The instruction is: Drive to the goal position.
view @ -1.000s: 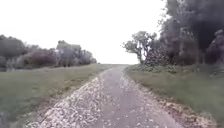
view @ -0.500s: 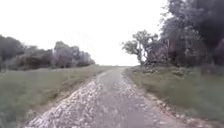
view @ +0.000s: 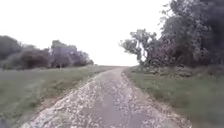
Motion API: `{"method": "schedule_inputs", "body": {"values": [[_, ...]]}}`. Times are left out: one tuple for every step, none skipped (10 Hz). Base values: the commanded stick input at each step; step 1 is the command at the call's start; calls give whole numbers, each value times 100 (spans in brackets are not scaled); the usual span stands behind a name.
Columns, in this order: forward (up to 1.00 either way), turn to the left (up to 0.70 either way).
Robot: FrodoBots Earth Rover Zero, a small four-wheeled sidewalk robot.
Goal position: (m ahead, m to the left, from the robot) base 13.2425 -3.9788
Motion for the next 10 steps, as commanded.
{"method": "schedule_inputs", "body": {"values": [[100, 0], [100, 0], [100, 0], [100, 0], [100, 0], [100, 0], [100, 0], [100, 0], [100, 0], [100, 0]]}}
